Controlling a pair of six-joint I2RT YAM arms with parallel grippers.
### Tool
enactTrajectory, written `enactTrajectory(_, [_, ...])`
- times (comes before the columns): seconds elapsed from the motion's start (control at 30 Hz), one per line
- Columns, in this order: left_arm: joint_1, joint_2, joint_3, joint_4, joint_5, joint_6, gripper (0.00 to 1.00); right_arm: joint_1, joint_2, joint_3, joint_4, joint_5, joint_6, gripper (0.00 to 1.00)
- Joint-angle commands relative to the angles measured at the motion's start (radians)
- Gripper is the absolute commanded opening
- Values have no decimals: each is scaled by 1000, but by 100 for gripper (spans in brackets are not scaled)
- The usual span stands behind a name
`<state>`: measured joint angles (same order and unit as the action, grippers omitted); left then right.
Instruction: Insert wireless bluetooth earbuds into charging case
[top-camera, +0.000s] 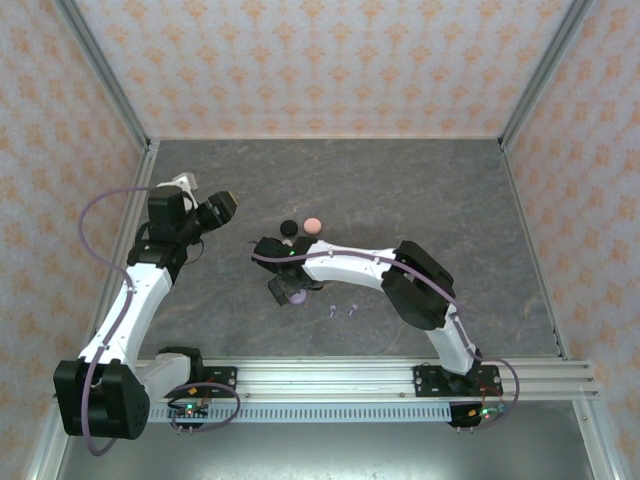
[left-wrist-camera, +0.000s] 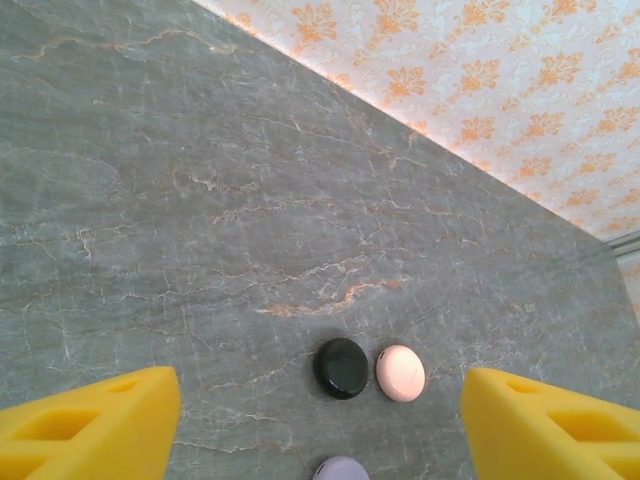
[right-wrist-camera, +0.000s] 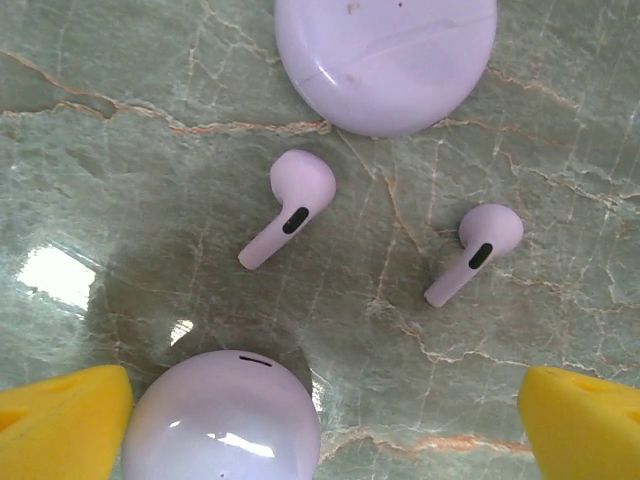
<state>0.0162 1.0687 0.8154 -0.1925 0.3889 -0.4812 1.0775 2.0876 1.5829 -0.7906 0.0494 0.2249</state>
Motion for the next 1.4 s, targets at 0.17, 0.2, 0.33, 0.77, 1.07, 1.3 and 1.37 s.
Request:
enactTrajectory(0.17, [11,-10,-3,-15,9,4,74,5,-45,-78,-47,12,34,99])
enactTrajectory(0.2, [10,-9,-2,-15,10,3,74,5,-54,-86,-47,10,34,99])
enactTrajectory(0.33, [11,-3,3,-15,9,1,74,1,-85,-125,-56,9,34,99])
enactTrajectory(0.77, [11,10,7,-15,8,1,75,-34,-172,-216,-1,-72,-1,99])
enactTrajectory(1.07, [11,10,7,-21,2,10,75,-37,-169,-172,30,-152,-54,99])
enactTrajectory(1.3, [11,-3,6,-41,-5,21,75,-43,-65,-74,-21,-126,-59,92])
enactTrajectory(1.37, [11,-7,6,-45,-9,25,75,-48,-55,-73,-14,-127,-50,91])
